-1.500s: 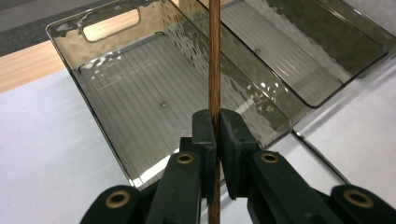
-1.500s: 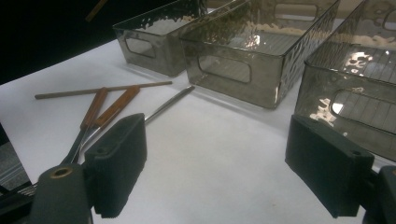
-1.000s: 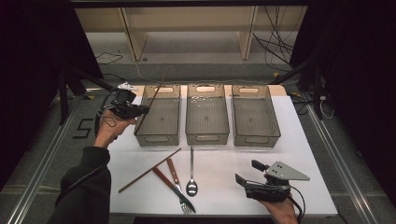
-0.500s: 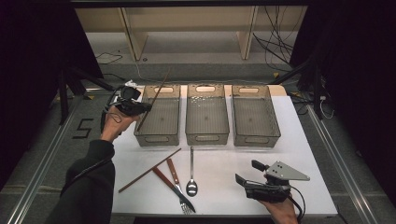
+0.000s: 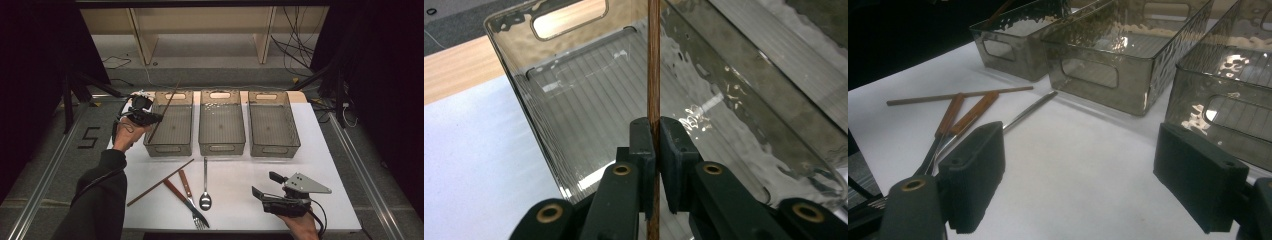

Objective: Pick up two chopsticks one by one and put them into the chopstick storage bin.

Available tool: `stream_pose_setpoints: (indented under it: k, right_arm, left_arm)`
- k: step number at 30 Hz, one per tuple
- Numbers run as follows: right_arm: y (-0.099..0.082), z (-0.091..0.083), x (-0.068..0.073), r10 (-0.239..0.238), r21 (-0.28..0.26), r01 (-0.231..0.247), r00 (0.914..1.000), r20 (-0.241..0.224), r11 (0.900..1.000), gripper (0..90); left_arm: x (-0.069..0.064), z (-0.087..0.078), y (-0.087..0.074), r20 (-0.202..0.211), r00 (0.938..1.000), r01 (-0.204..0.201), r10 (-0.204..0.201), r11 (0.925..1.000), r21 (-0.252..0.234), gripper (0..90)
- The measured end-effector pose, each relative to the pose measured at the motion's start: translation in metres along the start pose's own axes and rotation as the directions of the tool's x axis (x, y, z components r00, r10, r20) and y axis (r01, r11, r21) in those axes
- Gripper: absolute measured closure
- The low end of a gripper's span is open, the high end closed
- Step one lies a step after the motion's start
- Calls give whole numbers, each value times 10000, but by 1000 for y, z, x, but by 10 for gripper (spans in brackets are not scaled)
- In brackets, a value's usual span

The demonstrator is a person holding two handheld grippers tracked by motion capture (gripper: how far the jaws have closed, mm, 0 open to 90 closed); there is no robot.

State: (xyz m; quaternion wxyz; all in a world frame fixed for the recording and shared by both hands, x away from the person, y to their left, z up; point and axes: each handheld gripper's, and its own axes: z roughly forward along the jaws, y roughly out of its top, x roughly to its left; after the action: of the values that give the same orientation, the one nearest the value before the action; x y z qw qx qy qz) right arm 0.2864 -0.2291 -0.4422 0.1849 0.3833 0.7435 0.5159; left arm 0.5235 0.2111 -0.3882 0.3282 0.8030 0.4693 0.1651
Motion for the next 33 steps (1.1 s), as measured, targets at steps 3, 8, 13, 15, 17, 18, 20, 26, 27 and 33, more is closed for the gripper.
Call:
stream_pose_setpoints:
  k: [3,8,13,15,17,18,20,26,27,33]
  right_arm:
    - [0,0,0,15,-11,-15,10000,3,10000,213]
    - [0,0,0,9,-4,-9,10000,-8,10000,213]
    - [0,0,0,12,-2,-12,10000,-7,10000,213]
    - [0,0,0,12,-3,-12,10000,-9,10000,213]
    - [0,0,0,9,-5,-9,10000,-3,10000,213]
    - [0,-1,0,8,0,-8,10000,-9,10000,213]
    - [0,-1,0,16,-3,-16,10000,-8,10000,213]
    - [0,0,0,11,-5,-11,10000,4,10000,213]
    - [0,0,0,10,-8,-10,10000,3,10000,213]
    - [0,0,0,3,-4,-3,10000,19,10000,213]
  left_arm:
    - [0,2,0,-29,10000,1,-1,10000,52,841]
    - [1,4,-1,-144,9999,62,-61,10000,61,838]
    - [2,9,-3,-242,9993,282,-278,9995,170,827]
    - [2,10,-3,-347,9986,420,-411,9988,259,737]
    - [2,10,-4,-382,9982,471,-462,9986,240,691]
    - [2,10,-3,-403,9978,542,-533,9983,219,671]
    - [1,8,-2,-426,9969,670,-660,9975,215,573]
    - [-8,-9,-2,52,9981,620,-620,9981,-45,405]
    - [-10,-12,-2,98,9983,574,-573,9983,-69,377]
    - [-21,-28,-8,378,9990,241,-236,9996,-128,274]
